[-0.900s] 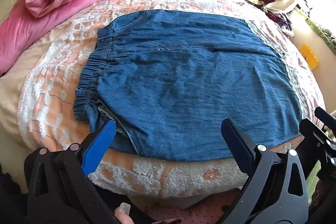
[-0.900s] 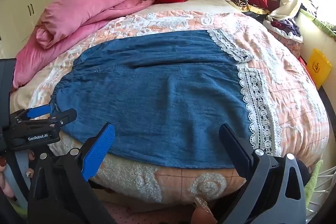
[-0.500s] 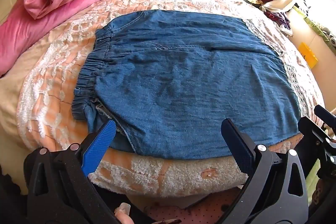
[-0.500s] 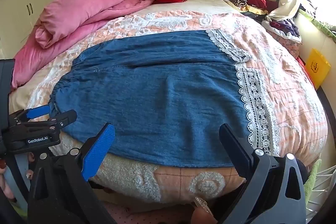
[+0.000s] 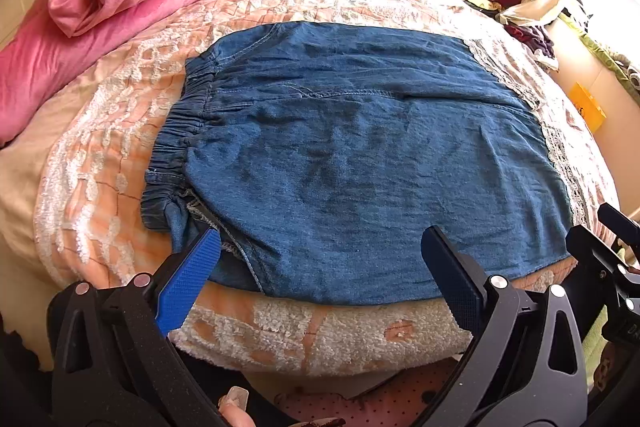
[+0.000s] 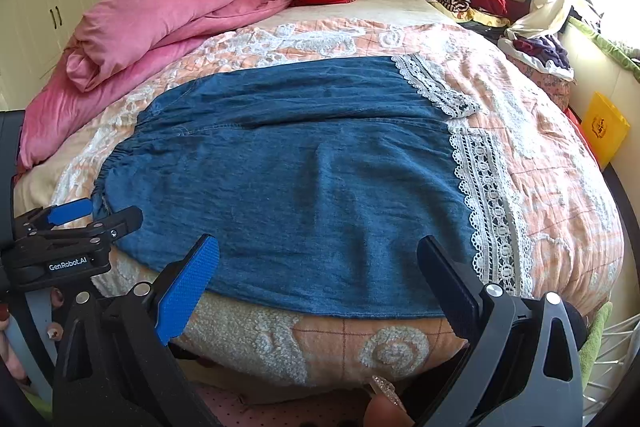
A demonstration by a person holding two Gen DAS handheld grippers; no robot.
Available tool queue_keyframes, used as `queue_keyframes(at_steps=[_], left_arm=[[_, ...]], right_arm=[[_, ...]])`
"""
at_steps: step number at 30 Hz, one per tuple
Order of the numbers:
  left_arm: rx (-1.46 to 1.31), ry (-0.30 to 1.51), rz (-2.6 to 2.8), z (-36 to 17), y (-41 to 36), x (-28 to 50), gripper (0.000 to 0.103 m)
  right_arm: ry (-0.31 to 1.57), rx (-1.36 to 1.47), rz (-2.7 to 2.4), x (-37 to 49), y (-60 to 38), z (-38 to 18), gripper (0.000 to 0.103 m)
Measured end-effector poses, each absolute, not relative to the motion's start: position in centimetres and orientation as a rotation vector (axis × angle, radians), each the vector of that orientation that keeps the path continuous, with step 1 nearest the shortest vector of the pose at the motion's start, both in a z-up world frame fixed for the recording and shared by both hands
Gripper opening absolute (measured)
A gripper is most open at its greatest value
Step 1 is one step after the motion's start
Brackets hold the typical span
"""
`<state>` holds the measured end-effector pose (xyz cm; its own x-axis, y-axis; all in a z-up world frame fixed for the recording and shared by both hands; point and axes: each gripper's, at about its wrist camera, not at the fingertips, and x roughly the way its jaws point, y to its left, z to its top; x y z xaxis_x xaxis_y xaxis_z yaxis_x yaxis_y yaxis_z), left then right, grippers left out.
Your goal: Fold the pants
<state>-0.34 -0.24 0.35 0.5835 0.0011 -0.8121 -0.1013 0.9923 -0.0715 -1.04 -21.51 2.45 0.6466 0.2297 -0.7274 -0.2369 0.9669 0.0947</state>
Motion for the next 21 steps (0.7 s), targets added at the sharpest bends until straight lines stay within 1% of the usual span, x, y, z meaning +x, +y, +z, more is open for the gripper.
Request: queue_keyframes(at_steps=[21], left_arm=[[-0.11, 0.936, 0.072, 0.65, -0.03, -0.31, 0.094]], right_arm=[[0.82, -0.02, 0.262, -0.97, -21.32, 2.25, 0.099]])
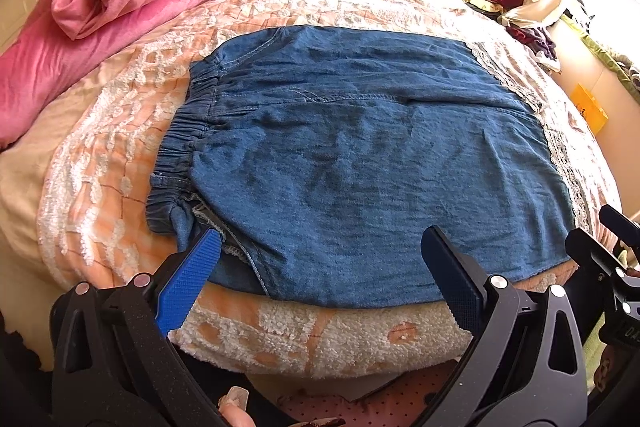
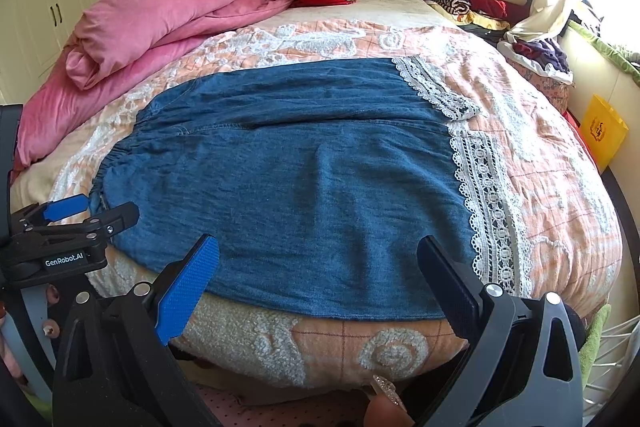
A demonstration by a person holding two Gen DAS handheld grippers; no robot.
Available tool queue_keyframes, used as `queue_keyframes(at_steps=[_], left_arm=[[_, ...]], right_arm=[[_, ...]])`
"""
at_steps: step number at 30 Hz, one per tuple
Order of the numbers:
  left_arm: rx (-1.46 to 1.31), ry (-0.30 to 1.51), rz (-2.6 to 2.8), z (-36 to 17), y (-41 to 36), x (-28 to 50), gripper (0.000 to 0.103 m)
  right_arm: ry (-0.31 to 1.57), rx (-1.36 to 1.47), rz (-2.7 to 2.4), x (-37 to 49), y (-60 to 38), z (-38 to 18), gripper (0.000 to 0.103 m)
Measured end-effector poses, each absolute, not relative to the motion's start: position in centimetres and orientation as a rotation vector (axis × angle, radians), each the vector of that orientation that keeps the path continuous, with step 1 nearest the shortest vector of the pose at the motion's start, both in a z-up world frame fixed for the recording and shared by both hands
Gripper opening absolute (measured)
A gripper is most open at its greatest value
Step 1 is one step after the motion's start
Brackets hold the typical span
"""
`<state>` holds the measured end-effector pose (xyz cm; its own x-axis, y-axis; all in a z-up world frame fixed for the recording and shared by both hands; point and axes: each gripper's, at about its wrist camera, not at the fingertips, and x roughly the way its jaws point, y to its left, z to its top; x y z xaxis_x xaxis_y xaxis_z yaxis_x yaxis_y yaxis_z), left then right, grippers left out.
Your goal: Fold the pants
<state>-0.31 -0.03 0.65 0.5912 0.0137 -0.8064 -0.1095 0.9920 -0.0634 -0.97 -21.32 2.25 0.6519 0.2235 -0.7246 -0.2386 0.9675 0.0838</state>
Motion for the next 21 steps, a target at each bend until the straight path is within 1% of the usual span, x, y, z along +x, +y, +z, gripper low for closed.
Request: queue_keyframes(at_steps=[21], left_arm=[[-0.105, 0.928, 0.077, 0.62, 0.17, -0.17, 0.094]], right_arm=[[0.819, -0.023, 0.262, -0.89, -21.16, 2.19, 0.099]])
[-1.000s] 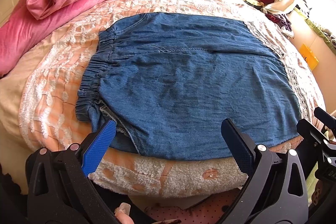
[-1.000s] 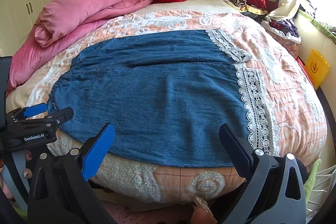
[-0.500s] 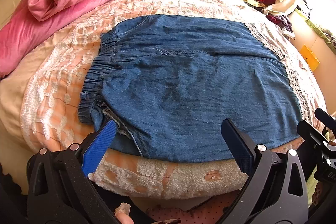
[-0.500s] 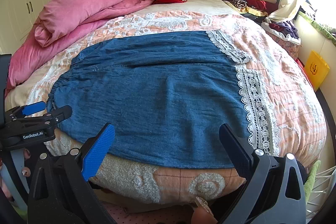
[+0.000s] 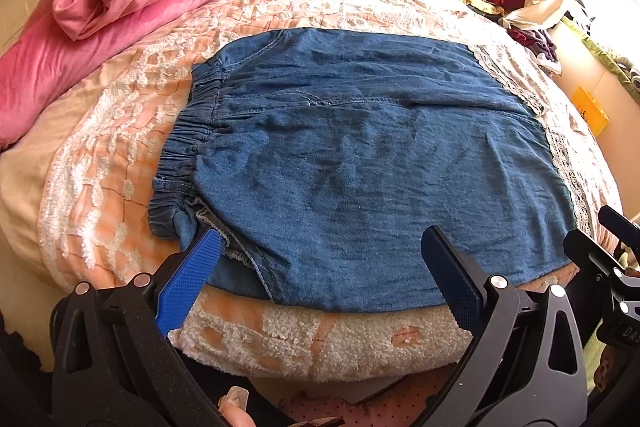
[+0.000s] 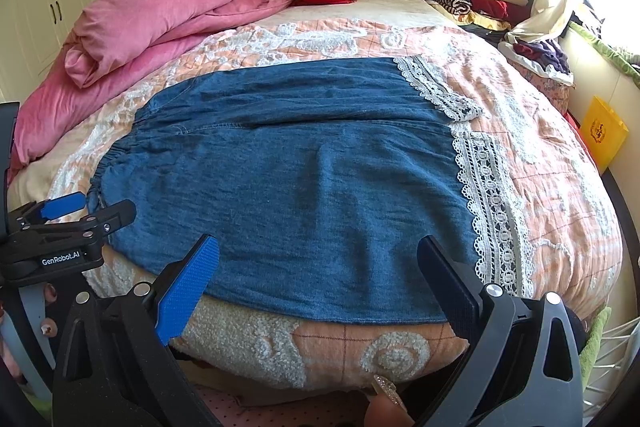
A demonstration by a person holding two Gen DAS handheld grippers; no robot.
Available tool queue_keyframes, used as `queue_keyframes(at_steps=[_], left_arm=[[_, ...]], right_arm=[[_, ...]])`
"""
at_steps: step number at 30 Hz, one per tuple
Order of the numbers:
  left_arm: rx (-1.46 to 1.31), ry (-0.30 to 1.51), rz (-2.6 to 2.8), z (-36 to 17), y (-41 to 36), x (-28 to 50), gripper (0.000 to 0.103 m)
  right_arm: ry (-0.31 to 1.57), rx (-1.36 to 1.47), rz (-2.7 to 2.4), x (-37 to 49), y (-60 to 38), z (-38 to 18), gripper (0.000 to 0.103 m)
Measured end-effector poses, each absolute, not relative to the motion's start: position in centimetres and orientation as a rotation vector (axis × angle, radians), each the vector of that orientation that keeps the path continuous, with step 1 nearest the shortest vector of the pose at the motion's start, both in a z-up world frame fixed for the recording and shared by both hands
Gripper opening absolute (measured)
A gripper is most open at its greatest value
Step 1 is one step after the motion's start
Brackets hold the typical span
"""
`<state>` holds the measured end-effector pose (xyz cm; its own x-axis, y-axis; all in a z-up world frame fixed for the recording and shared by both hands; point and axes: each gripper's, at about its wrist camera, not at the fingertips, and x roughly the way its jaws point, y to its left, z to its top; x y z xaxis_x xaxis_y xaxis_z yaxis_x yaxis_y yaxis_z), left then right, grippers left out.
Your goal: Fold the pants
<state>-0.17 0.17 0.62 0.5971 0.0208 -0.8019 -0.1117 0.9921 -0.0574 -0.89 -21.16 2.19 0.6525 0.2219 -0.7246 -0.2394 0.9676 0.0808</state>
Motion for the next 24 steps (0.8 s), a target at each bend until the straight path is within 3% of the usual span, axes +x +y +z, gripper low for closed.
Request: queue_keyframes(at_steps=[24], left_arm=[[-0.138, 0.925, 0.125, 0.4, 3.9, 4.2, 0.094]], right_arm=[[0.84, -0.072, 0.338, 6.4, -17.4, 3.2, 0.099]])
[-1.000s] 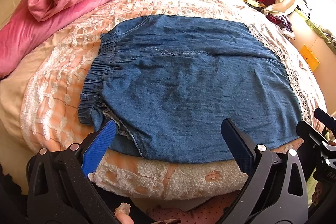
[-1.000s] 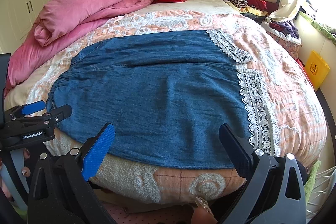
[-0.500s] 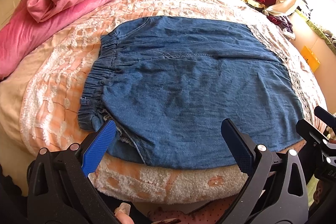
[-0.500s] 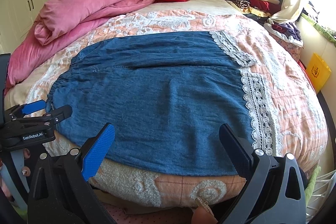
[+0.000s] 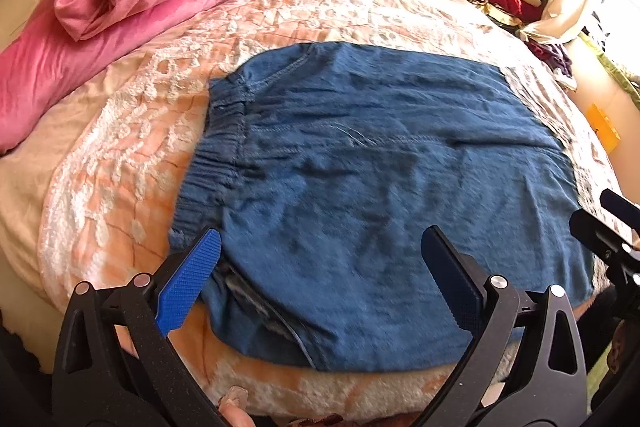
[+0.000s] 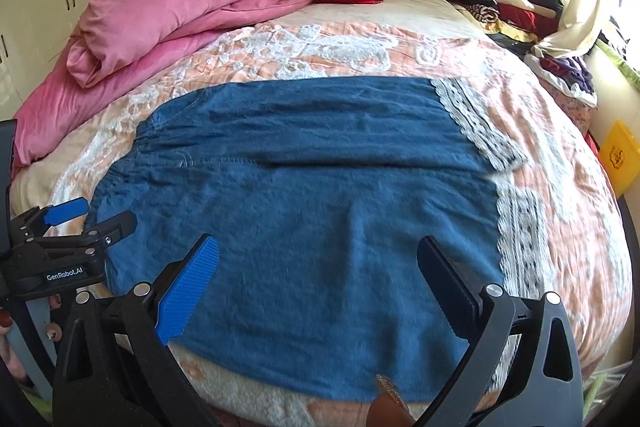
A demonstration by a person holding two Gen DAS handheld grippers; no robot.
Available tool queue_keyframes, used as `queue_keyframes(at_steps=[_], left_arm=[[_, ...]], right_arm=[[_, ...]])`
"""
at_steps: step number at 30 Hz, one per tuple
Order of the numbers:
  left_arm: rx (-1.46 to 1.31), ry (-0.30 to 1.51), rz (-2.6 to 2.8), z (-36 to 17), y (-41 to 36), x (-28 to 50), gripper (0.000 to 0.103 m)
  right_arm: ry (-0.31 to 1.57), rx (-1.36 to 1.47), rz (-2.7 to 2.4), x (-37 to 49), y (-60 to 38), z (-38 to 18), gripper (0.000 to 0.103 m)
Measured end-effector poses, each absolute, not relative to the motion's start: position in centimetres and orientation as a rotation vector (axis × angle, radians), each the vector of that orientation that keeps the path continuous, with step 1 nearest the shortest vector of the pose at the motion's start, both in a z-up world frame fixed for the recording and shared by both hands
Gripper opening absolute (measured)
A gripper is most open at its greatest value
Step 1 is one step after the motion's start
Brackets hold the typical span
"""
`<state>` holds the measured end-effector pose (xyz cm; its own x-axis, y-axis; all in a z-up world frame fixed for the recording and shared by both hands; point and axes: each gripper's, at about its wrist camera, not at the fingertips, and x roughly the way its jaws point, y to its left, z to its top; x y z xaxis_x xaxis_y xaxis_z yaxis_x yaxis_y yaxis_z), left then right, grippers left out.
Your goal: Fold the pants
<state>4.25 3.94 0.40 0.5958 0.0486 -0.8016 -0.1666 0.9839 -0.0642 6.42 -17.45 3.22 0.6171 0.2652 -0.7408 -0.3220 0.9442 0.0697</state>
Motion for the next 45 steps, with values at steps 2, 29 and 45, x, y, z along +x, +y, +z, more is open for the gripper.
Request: queue_keyframes(at_steps=[2, 29, 45], left_arm=[[-0.143, 0.923, 0.137, 0.5, 4.6, 4.8, 0.094], [-0.245, 1.012, 0.161, -1.1, 15.9, 18.0, 0.094], [-0.08, 0.889, 0.114, -1.3, 14.3, 17.9, 0.031]], right_arm=[[0.838, -0.079, 0.354, 7.5, -16.9, 3.4, 0.099], [0.829, -0.342, 0.561, 24.8, -5.6, 3.2, 0.099], [0.876, -0.541, 0.668, 30.1, 0.1, -1.4, 0.099]])
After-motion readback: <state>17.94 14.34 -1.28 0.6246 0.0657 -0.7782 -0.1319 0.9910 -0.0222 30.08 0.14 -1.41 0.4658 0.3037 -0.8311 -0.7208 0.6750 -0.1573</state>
